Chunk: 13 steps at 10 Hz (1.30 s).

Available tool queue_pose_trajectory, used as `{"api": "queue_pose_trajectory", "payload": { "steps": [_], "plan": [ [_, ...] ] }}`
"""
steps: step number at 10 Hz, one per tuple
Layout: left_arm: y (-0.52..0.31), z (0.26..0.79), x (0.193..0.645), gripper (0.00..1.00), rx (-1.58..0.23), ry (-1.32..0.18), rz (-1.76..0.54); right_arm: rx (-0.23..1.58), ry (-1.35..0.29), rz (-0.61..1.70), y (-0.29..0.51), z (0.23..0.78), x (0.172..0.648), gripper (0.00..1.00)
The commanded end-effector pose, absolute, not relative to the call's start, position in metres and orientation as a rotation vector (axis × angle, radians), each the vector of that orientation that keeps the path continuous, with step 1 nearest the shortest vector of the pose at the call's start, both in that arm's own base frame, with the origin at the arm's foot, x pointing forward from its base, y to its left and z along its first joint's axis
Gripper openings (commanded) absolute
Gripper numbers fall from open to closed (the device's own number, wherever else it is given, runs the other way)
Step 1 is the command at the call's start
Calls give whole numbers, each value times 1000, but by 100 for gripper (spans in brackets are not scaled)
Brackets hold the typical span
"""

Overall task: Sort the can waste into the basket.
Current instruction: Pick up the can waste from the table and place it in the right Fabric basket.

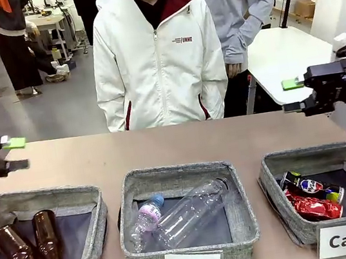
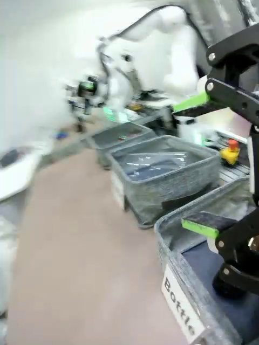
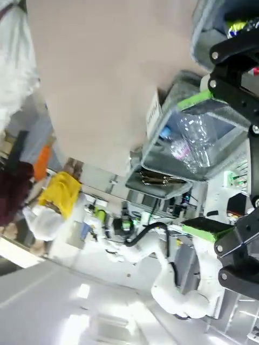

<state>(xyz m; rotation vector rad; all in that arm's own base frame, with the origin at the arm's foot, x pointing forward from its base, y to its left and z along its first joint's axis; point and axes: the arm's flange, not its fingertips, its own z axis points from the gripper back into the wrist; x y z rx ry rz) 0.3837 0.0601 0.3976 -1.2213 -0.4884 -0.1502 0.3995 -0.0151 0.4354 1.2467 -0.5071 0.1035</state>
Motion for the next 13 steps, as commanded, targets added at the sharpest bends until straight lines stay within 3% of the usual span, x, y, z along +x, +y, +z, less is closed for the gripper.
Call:
{"api": "queue_pose_trajectory", "payload": {
  "steps": [1, 2, 3, 13],
  "plan": [
    [62, 386, 361, 93, -1253, -634, -118, 1217, -526, 20, -41, 436, 413, 100],
    [67, 379, 352, 93, -1258, -648, -92, 1170, -521, -2, -60, 432, 416, 100],
    [72, 382, 368, 93, -1247, -553, -91, 1233, -530, 66, -32, 434, 404, 100],
    [72, 382, 368, 93, -1247, -553, -91, 1233, -530, 66, -32, 434, 404, 100]
  ]
}}
